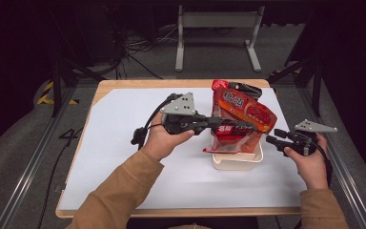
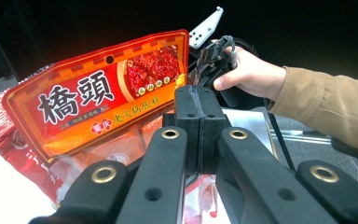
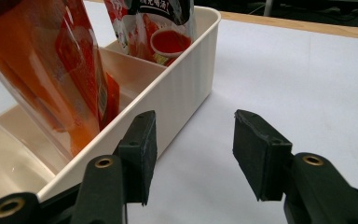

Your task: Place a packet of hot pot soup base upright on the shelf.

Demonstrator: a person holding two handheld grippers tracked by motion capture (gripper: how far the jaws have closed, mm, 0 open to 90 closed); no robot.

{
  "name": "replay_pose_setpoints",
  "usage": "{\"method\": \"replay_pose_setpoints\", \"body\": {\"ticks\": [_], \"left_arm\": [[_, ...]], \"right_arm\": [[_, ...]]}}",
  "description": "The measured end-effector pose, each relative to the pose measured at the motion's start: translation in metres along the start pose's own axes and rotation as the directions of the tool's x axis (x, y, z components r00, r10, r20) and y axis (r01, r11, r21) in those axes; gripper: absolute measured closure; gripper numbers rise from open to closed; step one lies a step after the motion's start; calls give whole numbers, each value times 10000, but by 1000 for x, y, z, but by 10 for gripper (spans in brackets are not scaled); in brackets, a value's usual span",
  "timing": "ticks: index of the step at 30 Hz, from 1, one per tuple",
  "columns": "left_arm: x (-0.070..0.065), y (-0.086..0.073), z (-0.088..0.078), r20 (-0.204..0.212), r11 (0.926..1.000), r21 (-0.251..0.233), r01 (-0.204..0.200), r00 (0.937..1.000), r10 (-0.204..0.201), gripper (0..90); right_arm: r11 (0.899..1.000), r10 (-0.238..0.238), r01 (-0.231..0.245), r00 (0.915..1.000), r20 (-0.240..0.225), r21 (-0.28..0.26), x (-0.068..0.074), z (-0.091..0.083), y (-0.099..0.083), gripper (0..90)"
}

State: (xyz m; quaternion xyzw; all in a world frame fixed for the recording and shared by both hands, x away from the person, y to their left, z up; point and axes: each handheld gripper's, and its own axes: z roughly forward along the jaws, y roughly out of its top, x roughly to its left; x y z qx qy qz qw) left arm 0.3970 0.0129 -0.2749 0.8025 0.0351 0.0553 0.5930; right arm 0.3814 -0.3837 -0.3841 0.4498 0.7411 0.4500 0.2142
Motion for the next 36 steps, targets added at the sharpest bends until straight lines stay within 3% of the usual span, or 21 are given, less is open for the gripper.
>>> {"method": "replay_pose_setpoints", "body": {"ticks": [18,36], "left_arm": [[-1,-5,35,376,9998,-171,124,9992,-117,900],[-1,-17,59,309,9992,-109,387,9988,-384,900]], "right_arm": [[10000,26,-26,10000,19,-24,-1,-1,0,498],[10000,69,-69,10000,-10,52,-2,-1,-1,494]]}}
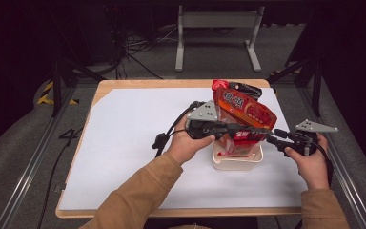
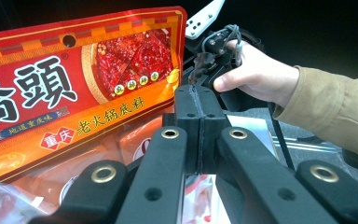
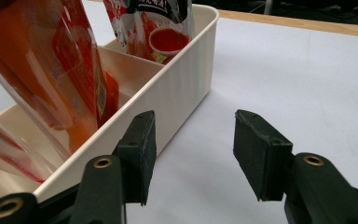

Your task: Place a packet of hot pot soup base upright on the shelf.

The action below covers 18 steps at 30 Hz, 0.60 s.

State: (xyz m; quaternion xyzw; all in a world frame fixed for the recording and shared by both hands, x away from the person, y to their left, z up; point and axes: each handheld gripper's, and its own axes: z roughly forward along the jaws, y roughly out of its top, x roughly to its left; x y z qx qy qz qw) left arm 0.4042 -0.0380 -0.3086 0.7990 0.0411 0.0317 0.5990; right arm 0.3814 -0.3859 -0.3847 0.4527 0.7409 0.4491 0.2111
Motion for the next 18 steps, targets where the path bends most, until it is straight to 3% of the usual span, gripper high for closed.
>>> {"method": "replay_pose_setpoints", "body": {"ticks": [18], "left_arm": [[4,-17,9,-107,9994,187,305,9995,-303,900]], "right_arm": [[10000,32,-32,10000,-42,66,-1,2,-2,490]]}}
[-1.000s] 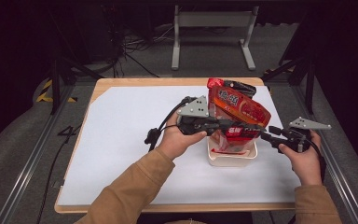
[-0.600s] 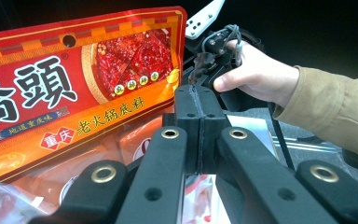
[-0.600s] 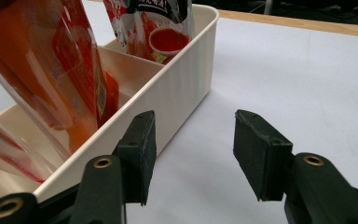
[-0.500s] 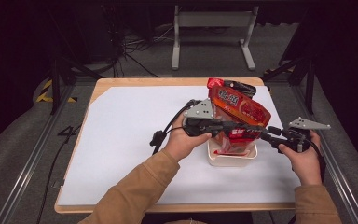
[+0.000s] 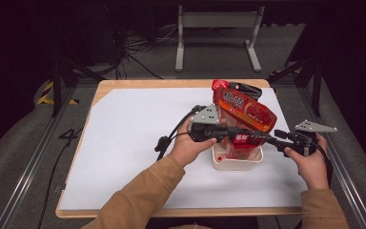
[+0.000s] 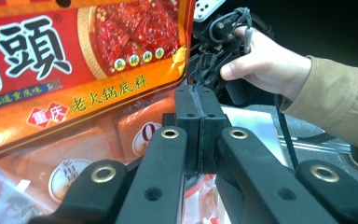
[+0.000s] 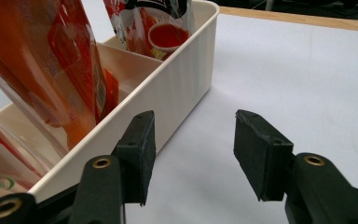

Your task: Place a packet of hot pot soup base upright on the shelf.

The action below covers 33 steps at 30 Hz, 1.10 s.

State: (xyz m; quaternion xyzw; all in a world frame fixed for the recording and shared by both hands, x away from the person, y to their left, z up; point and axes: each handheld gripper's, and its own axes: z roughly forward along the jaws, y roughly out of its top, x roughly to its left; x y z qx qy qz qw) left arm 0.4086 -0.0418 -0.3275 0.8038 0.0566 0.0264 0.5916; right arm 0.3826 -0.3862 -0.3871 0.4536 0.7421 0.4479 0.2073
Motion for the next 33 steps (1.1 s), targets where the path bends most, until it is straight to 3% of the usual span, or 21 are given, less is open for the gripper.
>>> {"method": "replay_pose_setpoints", "body": {"ticks": [21,28,29,31,33], "left_arm": [[6,-20,-7,-230,9990,227,376,9990,-371,896],[8,-27,-7,-220,9957,707,590,9981,-576,879],[9,-28,-6,-193,9953,634,729,9972,-719,852],[9,-29,-7,-333,9950,450,888,9956,-874,614],[11,-30,-8,-489,9927,197,1192,9918,-1181,485]], "right_arm": [[9999,-41,42,10000,-55,110,1,2,-1,484],[10000,-7,7,10000,-30,73,0,3,0,483],[10000,-8,8,10000,-58,81,1,3,1,482],[9999,-6,8,10000,-93,137,2,5,2,481],[9999,-40,42,9999,-112,138,2,6,2,480]]}}
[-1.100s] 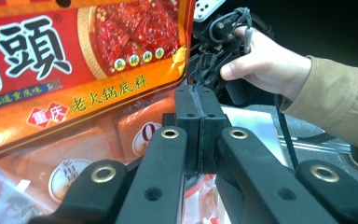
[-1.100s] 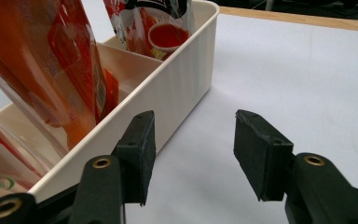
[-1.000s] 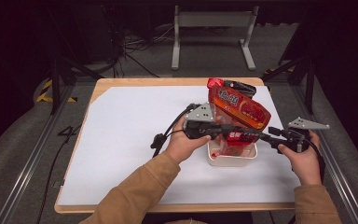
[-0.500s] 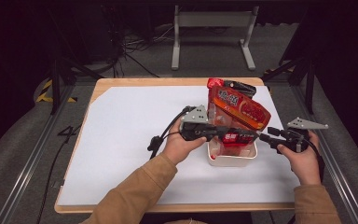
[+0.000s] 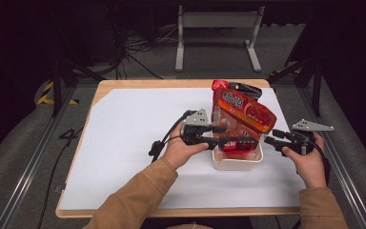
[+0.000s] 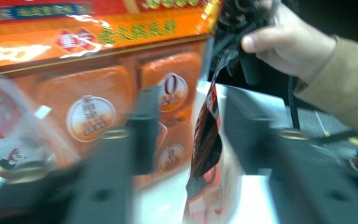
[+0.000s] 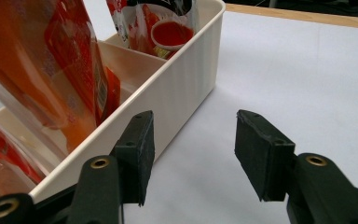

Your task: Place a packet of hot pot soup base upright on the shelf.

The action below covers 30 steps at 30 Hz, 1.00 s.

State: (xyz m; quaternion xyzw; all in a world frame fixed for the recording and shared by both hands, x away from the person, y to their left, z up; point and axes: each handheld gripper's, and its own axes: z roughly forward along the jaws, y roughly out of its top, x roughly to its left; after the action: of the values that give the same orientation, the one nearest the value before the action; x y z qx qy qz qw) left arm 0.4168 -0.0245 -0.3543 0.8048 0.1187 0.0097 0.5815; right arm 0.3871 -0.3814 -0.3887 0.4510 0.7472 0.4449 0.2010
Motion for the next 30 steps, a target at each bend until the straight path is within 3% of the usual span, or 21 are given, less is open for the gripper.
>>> {"method": "replay_pose_setpoints", "body": {"ticks": [5,11,16,17,18,19,24,30], "left_arm": [[-1,1,-4,6,9993,-215,298,9996,-298,333],[-7,4,-16,-185,9997,-168,150,9997,-153,289],[-11,5,-31,-668,9999,59,108,9977,-104,273],[-14,5,-42,-1252,9996,290,-2,9921,38,270],[-14,5,-42,-1252,9996,290,-2,9921,38,268],[-15,4,-54,-1568,9990,445,25,9876,45,262],[-16,2,-78,-1820,9991,361,200,9832,-131,228],[-13,-8,-111,-2461,9979,455,471,9686,-345,213]], "right_arm": [[10000,14,-14,10000,-6,-36,0,0,0,475],[10000,-17,17,10000,19,-93,0,-1,1,464],[9998,-66,66,10000,-3,-176,0,-2,1,446],[9997,-116,116,9999,5,-213,0,-2,1,440],[9996,-111,110,9999,-21,-253,-1,-2,1,435],[9995,-129,128,9999,-28,-289,-1,-3,2,431],[9991,-204,206,9998,44,-362,-2,-5,2,425],[9990,-264,265,9996,24,-371,-1,-7,2,411]]}}
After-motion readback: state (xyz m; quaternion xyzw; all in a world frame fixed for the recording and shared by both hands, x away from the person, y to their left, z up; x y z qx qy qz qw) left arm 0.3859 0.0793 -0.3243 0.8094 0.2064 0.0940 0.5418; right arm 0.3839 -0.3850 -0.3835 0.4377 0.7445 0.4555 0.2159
